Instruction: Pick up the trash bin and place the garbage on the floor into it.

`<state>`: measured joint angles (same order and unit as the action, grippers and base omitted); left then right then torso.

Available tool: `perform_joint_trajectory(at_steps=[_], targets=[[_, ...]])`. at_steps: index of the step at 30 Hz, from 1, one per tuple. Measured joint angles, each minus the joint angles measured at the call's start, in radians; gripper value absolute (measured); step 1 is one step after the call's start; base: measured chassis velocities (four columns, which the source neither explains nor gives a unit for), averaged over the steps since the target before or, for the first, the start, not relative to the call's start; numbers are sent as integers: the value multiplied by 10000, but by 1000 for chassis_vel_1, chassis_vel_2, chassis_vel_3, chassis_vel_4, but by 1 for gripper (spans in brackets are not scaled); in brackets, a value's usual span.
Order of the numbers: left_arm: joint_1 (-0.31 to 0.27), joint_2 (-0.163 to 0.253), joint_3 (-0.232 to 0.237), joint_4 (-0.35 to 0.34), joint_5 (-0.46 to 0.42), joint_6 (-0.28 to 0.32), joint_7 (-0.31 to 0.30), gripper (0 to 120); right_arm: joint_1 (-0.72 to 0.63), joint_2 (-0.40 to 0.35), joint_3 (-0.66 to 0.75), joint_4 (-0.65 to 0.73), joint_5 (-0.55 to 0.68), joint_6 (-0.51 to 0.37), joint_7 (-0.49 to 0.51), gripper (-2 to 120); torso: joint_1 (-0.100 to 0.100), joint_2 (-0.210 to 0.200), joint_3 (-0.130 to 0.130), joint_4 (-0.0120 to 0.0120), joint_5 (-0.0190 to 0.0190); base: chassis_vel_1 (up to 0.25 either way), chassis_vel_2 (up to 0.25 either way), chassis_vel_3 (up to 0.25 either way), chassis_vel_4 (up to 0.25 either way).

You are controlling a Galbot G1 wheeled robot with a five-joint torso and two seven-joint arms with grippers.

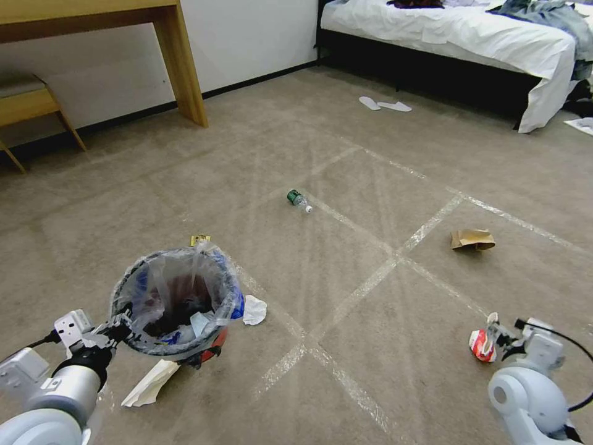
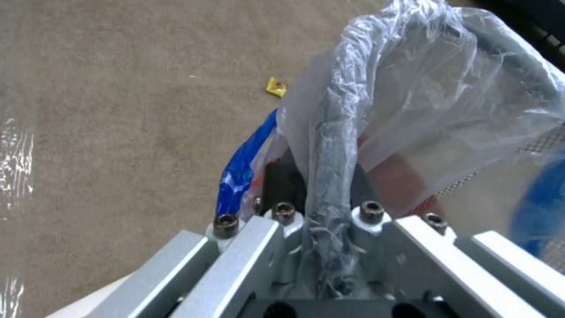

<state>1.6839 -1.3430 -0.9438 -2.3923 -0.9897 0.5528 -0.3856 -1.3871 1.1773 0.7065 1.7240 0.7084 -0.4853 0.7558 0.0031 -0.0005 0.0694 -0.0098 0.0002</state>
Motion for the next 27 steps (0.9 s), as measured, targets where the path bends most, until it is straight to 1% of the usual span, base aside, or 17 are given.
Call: perform_joint_trajectory(at_steps=[1, 2, 3, 5, 6, 8, 12, 16, 17, 18, 20, 21, 23, 24, 25, 26, 27], targets=[[0, 0, 0, 0, 0, 0, 0, 2, 0, 0, 0, 0, 0, 0, 0, 100, 0, 0, 0, 0, 0, 0, 0, 0, 0], [34, -10, -5, -22, -4, -1, 0, 2, 206, -3, -59, -540, 38, 10, -40, 100, 0, 0, 0, 2, 0, 0, 0, 0, 0], [34, -10, -5, -22, -4, -1, 0, 2, 206, -3, -59, -540, 38, 10, -40, 100, 0, 0, 0, 2, 0, 0, 0, 0, 0], [119, -26, -19, -55, 0, -11, 1, 2, 611, -82, -211, -1493, 192, 35, -218, 100, 0, 0, 0, 1, 3, 0, 0, 0, 0], [119, -26, -19, -55, 0, -11, 1, 2, 611, -82, -211, -1493, 192, 35, -218, 100, 0, 0, 0, 1, 3, 0, 0, 0, 0], [183, -39, -65, -108, 1, -35, 2, 2, 1003, -192, -337, -1995, 331, -12, -436, 100, 0, 0, 0, 2, -2, 0, 0, 0, 0], [237, -56, -85, -141, 4, -48, 7, 2, 1203, -226, -406, -2224, 300, -21, -521, 100, 0, 0, 0, 1, -1, 0, 0, 0, 0], [354, -105, -105, -208, 27, -107, 36, 2, 1532, -369, -537, -2709, 37, 97, -782, 98, 0, 0, 0, 1, -1, 0, 0, 0, 0], [378, -123, -107, -217, 44, -123, 40, 2, 1636, -416, -557, -2870, 5, 130, -844, 95, 0, 0, 0, 1, -1, 0, 0, 0, 0], [378, -123, -107, -217, 44, -123, 40, 2, 1636, -416, -557, -2870, 5, 130, -844, 95, 0, 0, 0, 1, -1, 0, 0, 0, 0], [456, -161, -107, -270, 82, -151, 52, 2, 1931, -573, -639, -3285, -60, 274, -1030, 85, 0, 0, 0, 2, 1, 0, 0, 0, 0], [456, -161, -107, -270, 82, -151, 52, 2, 1931, -573, -639, -3285, -60, 274, -1030, 85, 0, 0, 0, 2, 1, 0, 0, 0, 0], [498, -175, -91, -329, 102, -160, 62, 2, 2187, -691, -742, -3661, -39, 336, -1176, 75, 0, -1, 0, 1, -1, 0, 0, 0, 0], [498, -175, -91, -329, 102, -160, 62, 2, 2187, -691, -742, -3661, -39, 336, -1176, 75, 0, -1, 0, 1, -1, 0, 0, 0, 0], [510, -175, -88, -361, 104, -161, 64, 2, 2282, -716, -794, -3804, -23, 357, -1238, 68, 0, 0, 0, 1, -1, 0, 0, 0, 0], [510, -175, -88, -361, 104, -161, 64, 2, 2282, -716, -794, -3804, -23, 357, -1238, 68, 0, 0, 0, 1, -1, 0, 0, 0, 0], [521, -174, -86, -388, 103, -162, 66, 2, 2367, -723, -853, -3946, -23, 384, -1304, 64, 0, 0, 0, 1, -1, 0, 0, 0, 0]])
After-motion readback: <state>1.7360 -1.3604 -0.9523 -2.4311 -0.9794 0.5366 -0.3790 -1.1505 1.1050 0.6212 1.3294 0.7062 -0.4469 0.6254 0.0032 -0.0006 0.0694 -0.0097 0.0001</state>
